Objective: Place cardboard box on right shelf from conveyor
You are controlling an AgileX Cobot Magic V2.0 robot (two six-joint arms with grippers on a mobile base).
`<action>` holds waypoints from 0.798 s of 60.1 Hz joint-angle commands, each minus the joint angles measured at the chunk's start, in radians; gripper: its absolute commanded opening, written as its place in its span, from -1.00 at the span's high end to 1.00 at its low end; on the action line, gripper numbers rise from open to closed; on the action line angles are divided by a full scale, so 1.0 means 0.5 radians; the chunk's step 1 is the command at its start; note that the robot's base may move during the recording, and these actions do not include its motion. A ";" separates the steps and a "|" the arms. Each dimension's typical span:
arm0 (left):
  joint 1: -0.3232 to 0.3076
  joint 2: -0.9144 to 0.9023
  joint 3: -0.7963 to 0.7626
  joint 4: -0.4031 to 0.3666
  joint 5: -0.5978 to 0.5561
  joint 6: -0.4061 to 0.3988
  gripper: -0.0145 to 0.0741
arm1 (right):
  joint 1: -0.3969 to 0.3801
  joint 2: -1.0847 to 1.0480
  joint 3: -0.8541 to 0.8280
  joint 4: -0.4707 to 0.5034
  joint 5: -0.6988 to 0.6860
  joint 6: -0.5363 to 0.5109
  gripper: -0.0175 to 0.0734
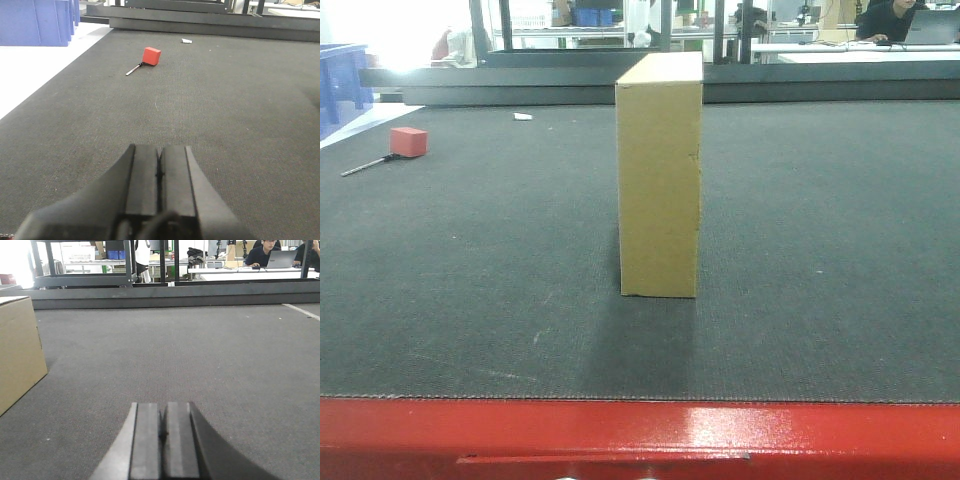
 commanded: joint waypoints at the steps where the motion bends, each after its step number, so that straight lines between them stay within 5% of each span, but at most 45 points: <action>1: 0.009 -0.029 0.016 -0.012 -0.170 0.000 0.94 | -0.008 -0.038 -0.008 -0.017 -0.166 -0.022 0.52; 48: 0.009 -0.029 0.016 -0.012 -0.170 0.000 0.93 | -0.008 -0.038 -0.008 -0.017 -0.186 -0.022 0.52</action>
